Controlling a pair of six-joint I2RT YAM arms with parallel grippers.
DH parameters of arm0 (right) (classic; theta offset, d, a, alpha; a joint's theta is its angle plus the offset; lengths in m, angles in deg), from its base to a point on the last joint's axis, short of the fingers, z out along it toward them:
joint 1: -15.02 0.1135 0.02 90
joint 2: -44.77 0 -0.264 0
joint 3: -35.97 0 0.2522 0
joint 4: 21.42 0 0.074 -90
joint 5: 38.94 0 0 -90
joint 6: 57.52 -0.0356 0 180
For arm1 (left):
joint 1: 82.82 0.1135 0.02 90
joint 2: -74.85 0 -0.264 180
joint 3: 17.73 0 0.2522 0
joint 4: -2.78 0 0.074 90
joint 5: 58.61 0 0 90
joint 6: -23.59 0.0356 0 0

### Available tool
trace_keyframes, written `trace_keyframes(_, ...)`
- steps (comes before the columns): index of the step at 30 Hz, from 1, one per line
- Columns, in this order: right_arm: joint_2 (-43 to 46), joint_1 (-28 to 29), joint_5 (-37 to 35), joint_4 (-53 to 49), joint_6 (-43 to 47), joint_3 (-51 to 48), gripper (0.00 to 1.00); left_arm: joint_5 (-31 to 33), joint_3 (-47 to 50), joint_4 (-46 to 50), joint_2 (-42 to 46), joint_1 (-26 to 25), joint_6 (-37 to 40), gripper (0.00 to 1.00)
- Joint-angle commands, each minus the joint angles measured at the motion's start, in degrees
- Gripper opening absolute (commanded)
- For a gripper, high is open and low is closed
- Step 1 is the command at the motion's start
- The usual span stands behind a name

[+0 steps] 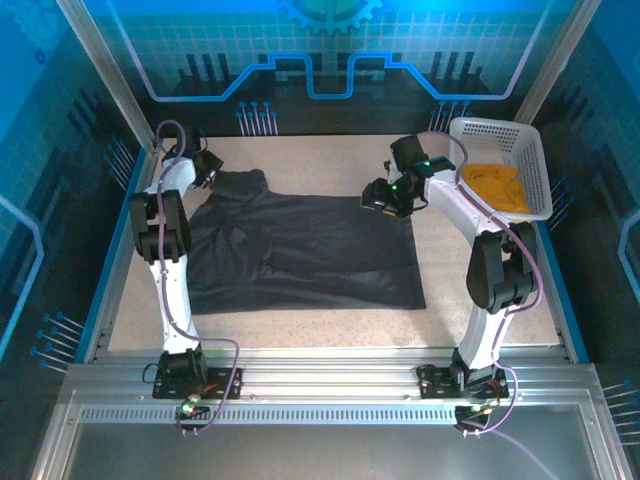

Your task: Fold and stack the t-shirts

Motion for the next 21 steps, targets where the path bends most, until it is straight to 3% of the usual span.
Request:
trace_keyframes(1,3.43,-0.22,-0.39,-1.36,-1.52,-2.24,0.59,-0.58,-4.92,2.92,-3.25,-1.27,3.90,0.51)
trace_keyframes(5,3.20,-0.26,-0.39,-0.52,-2.42,-2.89,0.59,1.88,-8.53,10.13,-5.48,-3.58,5.55,0.49)
trace_keyframes(9,1.46,-0.21,-0.64,-0.26,-3.05,-1.33,0.59,5.33,-12.54,18.31,-6.98,-4.32,2.55,0.38)
trace_keyframes(15,-2.57,-0.47,-5.95,-4.04,-4.82,3.83,0.58,2.95,-29.66,34.06,-15.68,-5.17,2.29,0.25)
trace_keyframes(20,-7.53,-0.39,-15.69,-7.32,-8.33,9.59,0.58,4.31,-21.86,31.13,-10.57,-4.54,-0.39,0.01)
trace_keyframes(21,-8.81,-0.51,-18.36,-8.58,-9.41,10.81,0.58,4.65,-21.06,30.30,-9.44,-4.44,-0.73,0.00)
